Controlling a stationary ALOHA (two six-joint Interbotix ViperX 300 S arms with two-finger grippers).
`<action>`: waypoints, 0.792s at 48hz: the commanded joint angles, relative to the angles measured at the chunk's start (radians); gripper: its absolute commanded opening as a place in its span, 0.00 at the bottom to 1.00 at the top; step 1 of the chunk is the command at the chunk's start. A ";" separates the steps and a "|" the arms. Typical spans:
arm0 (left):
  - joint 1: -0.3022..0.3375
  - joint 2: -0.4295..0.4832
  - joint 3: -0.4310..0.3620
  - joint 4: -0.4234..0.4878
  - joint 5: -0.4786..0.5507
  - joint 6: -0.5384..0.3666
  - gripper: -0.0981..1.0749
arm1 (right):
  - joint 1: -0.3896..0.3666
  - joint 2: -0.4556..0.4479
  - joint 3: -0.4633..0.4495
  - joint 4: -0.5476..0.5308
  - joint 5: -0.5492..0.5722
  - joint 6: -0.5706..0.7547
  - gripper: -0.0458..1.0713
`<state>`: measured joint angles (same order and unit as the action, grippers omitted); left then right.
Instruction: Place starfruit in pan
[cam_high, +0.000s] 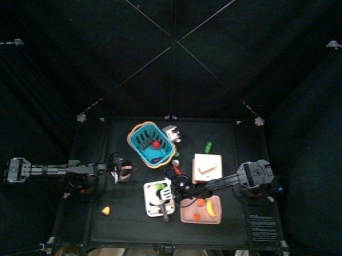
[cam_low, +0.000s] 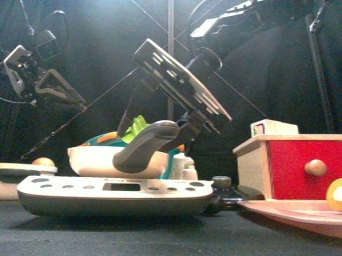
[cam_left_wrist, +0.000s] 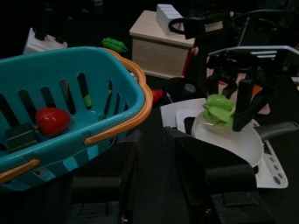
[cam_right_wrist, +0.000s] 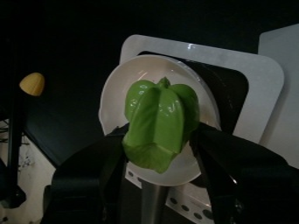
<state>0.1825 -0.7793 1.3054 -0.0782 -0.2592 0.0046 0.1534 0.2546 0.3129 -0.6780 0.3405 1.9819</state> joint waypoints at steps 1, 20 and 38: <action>0.002 0.002 -0.015 0.000 -0.003 0.002 0.69 | -0.008 -0.017 -0.034 0.003 -0.002 0.000 0.72; 0.003 0.002 -0.015 0.000 -0.003 0.002 0.69 | -0.002 -0.005 -0.048 0.005 0.000 -0.009 0.73; 0.002 0.002 -0.014 0.000 -0.003 0.002 0.69 | -0.005 -0.005 -0.061 0.005 0.000 -0.014 0.77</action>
<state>0.1825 -0.7793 1.3054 -0.0782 -0.2577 0.0046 0.1519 0.2761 0.2792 -0.6734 0.3451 1.9712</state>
